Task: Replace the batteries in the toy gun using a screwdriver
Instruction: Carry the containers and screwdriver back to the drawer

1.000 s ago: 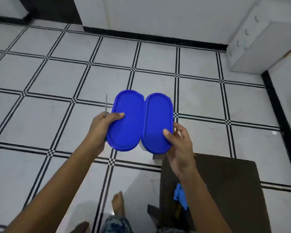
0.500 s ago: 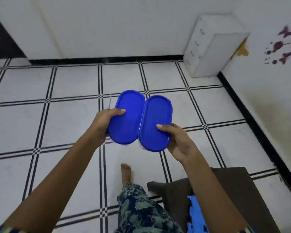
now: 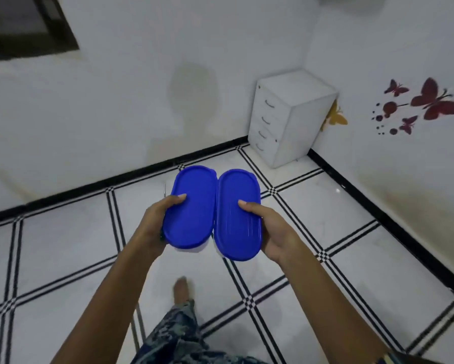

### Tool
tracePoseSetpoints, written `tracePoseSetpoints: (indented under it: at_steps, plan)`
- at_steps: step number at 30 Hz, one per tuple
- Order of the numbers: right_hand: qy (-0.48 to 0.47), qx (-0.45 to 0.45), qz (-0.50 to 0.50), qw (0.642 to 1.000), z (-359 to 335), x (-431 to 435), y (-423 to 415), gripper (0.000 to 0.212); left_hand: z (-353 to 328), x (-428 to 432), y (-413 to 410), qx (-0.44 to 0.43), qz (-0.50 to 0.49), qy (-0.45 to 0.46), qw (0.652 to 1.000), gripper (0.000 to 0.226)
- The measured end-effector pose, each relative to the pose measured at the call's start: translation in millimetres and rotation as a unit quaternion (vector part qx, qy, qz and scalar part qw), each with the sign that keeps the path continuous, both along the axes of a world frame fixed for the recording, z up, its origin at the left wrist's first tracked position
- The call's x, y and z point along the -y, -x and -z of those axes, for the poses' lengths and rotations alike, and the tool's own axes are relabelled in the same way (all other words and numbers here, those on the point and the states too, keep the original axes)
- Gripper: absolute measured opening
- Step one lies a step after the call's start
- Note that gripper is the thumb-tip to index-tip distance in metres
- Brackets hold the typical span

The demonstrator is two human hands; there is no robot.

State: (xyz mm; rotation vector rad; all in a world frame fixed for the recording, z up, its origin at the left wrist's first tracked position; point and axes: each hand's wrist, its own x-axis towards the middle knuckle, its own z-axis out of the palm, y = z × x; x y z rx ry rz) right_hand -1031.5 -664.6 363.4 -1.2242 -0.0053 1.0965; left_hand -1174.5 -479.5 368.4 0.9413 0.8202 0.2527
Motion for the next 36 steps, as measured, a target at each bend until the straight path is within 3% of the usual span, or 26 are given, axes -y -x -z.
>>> tracePoseSetpoints:
  at_steps: [8,15,24,30,34,36]
  plan:
    - [0.02,-0.013,0.107,0.994,6.4,-168.1,-181.8,0.048,-3.5,-188.1,-218.9,-0.008,0.097,-0.009,0.995,0.057]
    - [0.014,-0.064,0.189,0.98,0.4,-263.6,-347.8,0.041,7.4,-284.6,-423.9,-0.008,0.173,0.003,0.985,0.043]
    - [0.054,-0.084,0.238,0.966,40.6,-363.6,-596.1,0.033,61.1,-387.5,-695.4,-0.028,0.205,0.032,0.978,0.049]
    - [0.095,-0.073,0.255,0.959,93.8,-433.1,-751.3,0.068,104.3,-461.0,-858.5,-0.049,0.25,0.045,0.966,0.086]
    - [0.114,-0.084,0.29,0.947,149.0,-472.0,-833.4,0.084,156.7,-494.5,-951.2,-0.062,0.272,0.06,0.959,0.06]
    - [0.111,-0.079,0.283,0.949,170.8,-482.2,-858.6,0.082,179.8,-504.0,-981.5,-0.071,0.257,0.055,0.962,0.048]
